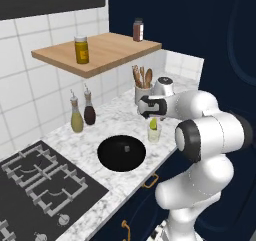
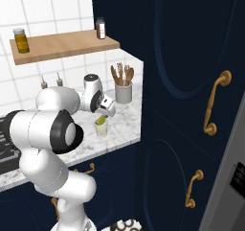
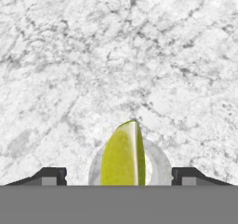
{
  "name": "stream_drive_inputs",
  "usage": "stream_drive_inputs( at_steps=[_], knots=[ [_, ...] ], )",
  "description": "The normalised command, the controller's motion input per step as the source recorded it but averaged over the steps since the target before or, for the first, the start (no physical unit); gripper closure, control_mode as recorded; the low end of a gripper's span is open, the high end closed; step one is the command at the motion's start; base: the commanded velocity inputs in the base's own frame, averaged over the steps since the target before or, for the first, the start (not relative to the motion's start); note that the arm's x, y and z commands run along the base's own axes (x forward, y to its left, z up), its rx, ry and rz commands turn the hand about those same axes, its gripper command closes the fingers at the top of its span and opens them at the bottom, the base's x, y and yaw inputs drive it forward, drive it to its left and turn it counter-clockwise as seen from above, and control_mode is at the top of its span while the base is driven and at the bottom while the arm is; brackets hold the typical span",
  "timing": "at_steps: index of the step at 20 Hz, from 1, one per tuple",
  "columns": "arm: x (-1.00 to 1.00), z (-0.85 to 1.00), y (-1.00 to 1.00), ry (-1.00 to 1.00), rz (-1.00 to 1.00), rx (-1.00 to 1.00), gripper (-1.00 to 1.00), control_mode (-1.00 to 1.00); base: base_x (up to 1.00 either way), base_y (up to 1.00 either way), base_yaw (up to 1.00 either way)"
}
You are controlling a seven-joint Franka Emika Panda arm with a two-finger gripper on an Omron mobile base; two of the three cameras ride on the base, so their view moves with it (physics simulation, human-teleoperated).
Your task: Grab a lemon wedge from the fridge and one ice cube from the ice bowl, and put them in the glass of lemonade.
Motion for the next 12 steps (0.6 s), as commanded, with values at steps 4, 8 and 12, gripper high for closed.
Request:
stream_drive_inputs(
  at_steps=[4, 8, 12],
  knots=[
    [-0.01, 0.00, 0.00, 0.00, 0.00, 0.00, -1.00, -1.00, 0.00, 0.00, 0.00],
    [-0.13, 0.04, 0.00, 0.00, 0.00, 0.00, -1.00, -1.00, 0.00, 0.00, 0.00],
    [-0.36, 0.11, 0.00, 0.00, 0.00, 0.02, -1.00, -1.00, 0.00, 0.00, 0.00]
  ],
)
